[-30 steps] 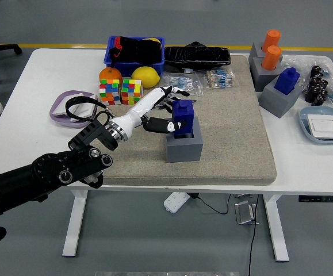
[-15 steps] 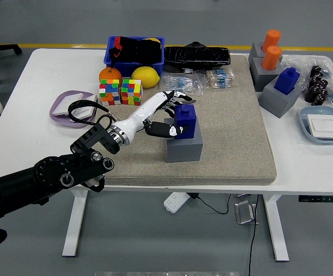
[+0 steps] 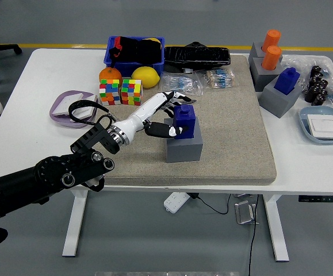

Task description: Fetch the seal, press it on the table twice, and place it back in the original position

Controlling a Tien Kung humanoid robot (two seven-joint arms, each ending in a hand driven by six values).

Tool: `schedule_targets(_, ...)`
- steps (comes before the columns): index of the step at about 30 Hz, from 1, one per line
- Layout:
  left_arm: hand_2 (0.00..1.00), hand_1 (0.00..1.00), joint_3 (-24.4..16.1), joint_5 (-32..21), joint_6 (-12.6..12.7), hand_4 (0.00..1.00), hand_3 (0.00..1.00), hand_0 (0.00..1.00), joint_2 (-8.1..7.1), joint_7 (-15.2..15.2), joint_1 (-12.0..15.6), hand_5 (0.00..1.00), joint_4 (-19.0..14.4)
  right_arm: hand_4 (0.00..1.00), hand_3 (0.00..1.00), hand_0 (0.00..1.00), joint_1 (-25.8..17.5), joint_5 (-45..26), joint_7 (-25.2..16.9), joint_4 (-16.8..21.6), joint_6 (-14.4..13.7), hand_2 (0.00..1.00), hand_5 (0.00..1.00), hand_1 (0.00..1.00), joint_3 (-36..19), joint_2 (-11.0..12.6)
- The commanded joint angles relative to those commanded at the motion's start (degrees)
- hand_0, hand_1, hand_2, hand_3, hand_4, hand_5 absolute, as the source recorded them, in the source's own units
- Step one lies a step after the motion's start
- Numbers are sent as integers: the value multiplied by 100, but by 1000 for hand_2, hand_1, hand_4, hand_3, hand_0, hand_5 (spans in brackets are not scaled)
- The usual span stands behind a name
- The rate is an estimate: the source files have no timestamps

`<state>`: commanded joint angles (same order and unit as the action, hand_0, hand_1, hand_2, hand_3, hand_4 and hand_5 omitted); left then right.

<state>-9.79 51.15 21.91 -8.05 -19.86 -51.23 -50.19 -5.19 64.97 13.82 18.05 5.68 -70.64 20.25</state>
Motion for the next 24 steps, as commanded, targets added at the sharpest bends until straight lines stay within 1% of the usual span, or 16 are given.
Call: schedule_targets(24, 379, 414, 31, -1, 12, 670, 763, 482, 33, -8, 17, 2, 74, 709, 631, 773, 10, -7, 1, 12, 3, 694, 358, 685, 20, 14)
